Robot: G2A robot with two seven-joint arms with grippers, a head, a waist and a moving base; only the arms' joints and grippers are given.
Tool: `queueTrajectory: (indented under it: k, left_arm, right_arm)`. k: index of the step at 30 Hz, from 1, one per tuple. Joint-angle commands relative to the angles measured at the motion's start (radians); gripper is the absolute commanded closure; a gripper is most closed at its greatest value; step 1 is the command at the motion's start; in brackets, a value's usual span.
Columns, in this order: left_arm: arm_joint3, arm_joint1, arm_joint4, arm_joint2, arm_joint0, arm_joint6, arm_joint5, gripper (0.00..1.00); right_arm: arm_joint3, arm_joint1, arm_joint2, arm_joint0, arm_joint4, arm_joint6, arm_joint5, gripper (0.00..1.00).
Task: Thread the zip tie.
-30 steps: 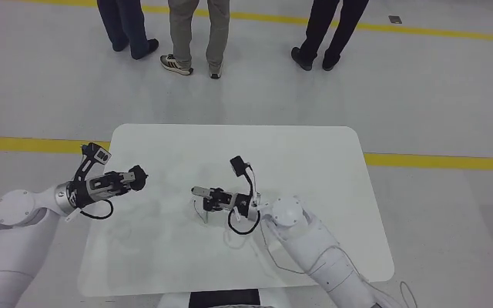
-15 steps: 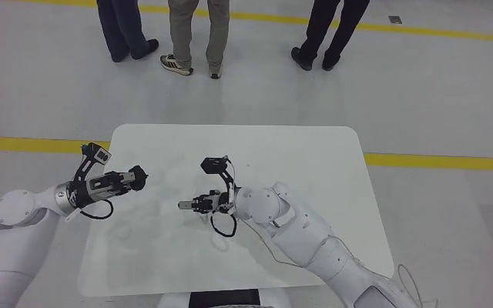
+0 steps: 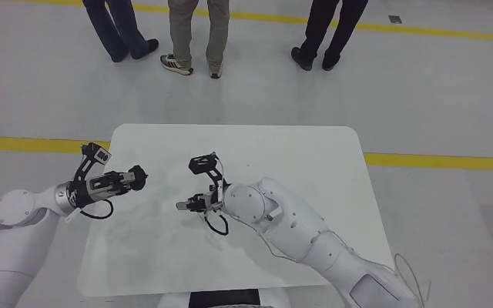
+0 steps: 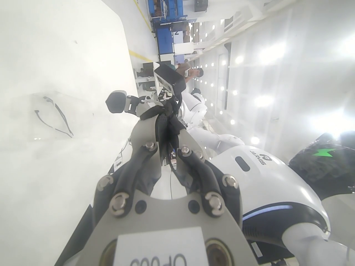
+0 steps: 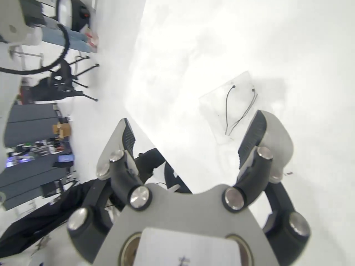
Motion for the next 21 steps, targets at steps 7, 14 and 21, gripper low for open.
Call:
queueTrajectory:
  k: [7, 14, 21]
  left_arm:
    - [0.0, 0.0, 0.0, 0.0, 0.0, 0.0, 0.0, 1.0]
    - [0.0, 0.0, 0.0, 0.0, 0.0, 0.0, 0.0, 1.0]
    - [0.0, 0.0, 0.0, 0.0, 0.0, 0.0, 0.0, 1.0]
  right_arm:
    - [0.18, -0.104, -0.115, 0.123, -0.164, 0.107, 0.001, 0.0]
    - [0.235, -0.177, -0.12, 0.105, -0.269, 0.155, 0.001, 0.0]
    - [0.233, -0.18, -0.121, 0.103, -0.288, 0.156, 0.001, 0.0]
